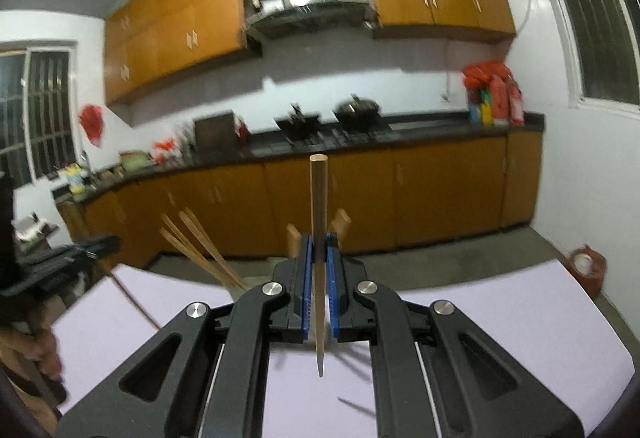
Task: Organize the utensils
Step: 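Lift the held chopsticks upright over the green holder with both tools, then open both tools to drop the chopsticks into the green holder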
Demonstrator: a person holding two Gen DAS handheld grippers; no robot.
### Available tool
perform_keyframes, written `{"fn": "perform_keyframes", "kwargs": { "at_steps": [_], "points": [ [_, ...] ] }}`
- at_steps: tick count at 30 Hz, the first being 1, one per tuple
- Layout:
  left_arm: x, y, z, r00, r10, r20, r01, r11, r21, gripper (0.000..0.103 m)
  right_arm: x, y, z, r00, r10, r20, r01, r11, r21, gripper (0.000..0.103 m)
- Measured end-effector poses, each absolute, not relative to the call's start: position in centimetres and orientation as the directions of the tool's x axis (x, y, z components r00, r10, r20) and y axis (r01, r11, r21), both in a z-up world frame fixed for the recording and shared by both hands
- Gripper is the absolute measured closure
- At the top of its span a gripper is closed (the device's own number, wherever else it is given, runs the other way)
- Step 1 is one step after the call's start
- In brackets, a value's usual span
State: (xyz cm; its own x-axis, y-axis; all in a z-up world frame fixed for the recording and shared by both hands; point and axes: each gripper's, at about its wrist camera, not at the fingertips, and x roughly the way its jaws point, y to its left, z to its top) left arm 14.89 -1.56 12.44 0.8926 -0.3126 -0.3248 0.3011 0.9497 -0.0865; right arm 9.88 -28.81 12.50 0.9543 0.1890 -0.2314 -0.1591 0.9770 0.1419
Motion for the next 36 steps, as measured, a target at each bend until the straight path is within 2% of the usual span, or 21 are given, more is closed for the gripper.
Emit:
{"fn": "perform_keyframes", "kwargs": {
  "at_steps": [6, 9, 12, 16, 25, 26, 28, 29, 32, 34, 36],
  "points": [
    [16.8, -3.5, 17.0, 0.920, -0.344, -0.186, 0.317, 0.935, -0.161, 0.096, 11.6, -26.9, 16.2, 0.977, 0.197, -0.087, -0.186, 0.975, 0.122, 0.095],
    [18.1, -4.6, 18.3, 0.934, -0.334, -0.130, 0.311, 0.935, -0.171, 0.096, 13.8, -26.5, 16.3, 0.981, 0.180, -0.067, -0.171, 0.978, 0.120, 0.095],
    [19.2, -5.8, 18.5, 0.950, -0.296, -0.094, 0.284, 0.951, -0.123, 0.096, 15.6, -26.3, 15.4, 0.983, 0.168, -0.080, -0.157, 0.980, 0.124, 0.095],
    [21.2, -6.7, 16.4, 0.954, -0.277, -0.117, 0.267, 0.959, -0.094, 0.096, 17.6, -26.1, 13.3, 0.979, 0.171, -0.112, -0.155, 0.979, 0.134, 0.095],
    [24.1, -6.1, 12.3, 0.928, -0.300, -0.222, 0.273, 0.951, -0.142, 0.093, 18.7, -26.1, 10.6, 0.956, 0.201, -0.212, -0.171, 0.973, 0.152, 0.094],
    [24.4, -5.6, 12.1, 0.925, -0.306, -0.227, 0.277, 0.949, -0.151, 0.092, 18.5, -26.3, 10.6, 0.955, 0.204, -0.217, -0.172, 0.973, 0.155, 0.091],
    [24.1, -5.3, 12.1, 0.926, -0.301, -0.226, 0.271, 0.950, -0.152, 0.078, 18.2, -26.6, 11.1, 0.958, 0.194, -0.209, -0.164, 0.974, 0.155, 0.074],
    [24.0, -5.1, 12.2, 0.928, -0.298, -0.224, 0.269, 0.951, -0.152, 0.075, 17.7, -26.9, 11.4, 0.963, 0.185, -0.197, -0.157, 0.976, 0.151, 0.064],
    [22.7, -3.8, 13.0, 0.932, -0.295, -0.208, 0.264, 0.950, -0.166, 0.065, 16.4, -27.8, 12.3, 0.970, 0.171, -0.174, -0.146, 0.978, 0.148, 0.060],
    [21.6, -2.8, 13.4, 0.937, -0.286, -0.199, 0.253, 0.952, -0.174, 0.056, 15.6, -28.4, 12.9, 0.974, 0.158, -0.160, -0.134, 0.979, 0.151, 0.051],
    [20.1, -1.9, 13.7, 0.942, -0.276, -0.192, 0.244, 0.954, -0.175, 0.045, 13.9, -28.9, 13.4, 0.980, 0.136, -0.144, -0.114, 0.983, 0.146, 0.034]
  ]
}}
